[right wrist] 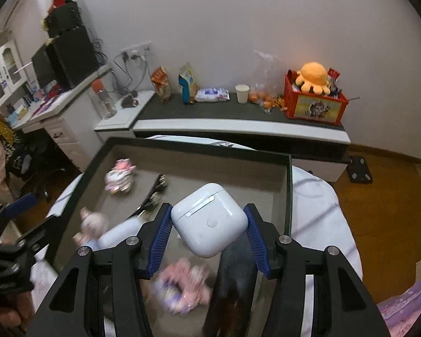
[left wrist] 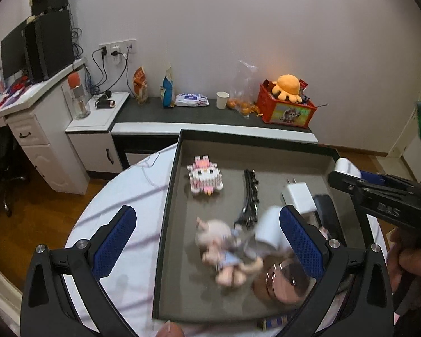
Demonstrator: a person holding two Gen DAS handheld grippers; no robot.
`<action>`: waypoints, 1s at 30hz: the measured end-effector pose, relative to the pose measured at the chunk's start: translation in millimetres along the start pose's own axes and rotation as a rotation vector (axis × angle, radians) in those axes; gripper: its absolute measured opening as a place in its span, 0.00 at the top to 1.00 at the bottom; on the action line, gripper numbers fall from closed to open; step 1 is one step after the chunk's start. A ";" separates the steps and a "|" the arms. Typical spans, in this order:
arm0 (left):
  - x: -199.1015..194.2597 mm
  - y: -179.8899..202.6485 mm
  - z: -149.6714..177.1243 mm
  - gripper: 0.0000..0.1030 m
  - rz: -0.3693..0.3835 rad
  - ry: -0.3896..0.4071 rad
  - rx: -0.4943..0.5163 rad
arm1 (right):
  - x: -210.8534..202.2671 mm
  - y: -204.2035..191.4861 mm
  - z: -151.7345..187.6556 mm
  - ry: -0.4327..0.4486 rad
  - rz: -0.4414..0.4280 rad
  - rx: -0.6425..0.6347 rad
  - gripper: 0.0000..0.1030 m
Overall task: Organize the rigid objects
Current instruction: 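Carry the white earbud case into the box and open the right tool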
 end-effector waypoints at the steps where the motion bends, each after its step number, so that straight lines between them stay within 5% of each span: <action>1: 6.3 0.4 -3.0 0.00 -0.002 -0.004 0.004 | 9.9 3.1 -4.1 -0.017 0.002 0.006 0.48; 19: 63.3 10.1 -21.1 0.00 -0.039 -0.065 0.052 | 71.3 18.3 -14.8 -0.139 0.072 0.000 0.48; 23: 58.7 9.2 -21.0 0.00 -0.038 -0.063 0.045 | 66.7 16.2 -15.7 -0.126 0.085 -0.004 0.28; 30: 20.1 5.0 -17.4 0.00 -0.040 -0.021 0.035 | 35.0 6.8 -8.3 -0.087 0.066 -0.007 0.23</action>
Point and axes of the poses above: each gripper's, at about its wrist camera, not at the fingertips, and x roughly the way its jaws point, y to its right, z to its underside, the point moved 3 cm from there along x, roughly the way its jaws point, and after that the axes turned 1 degree about z, right-handed, at the moved point
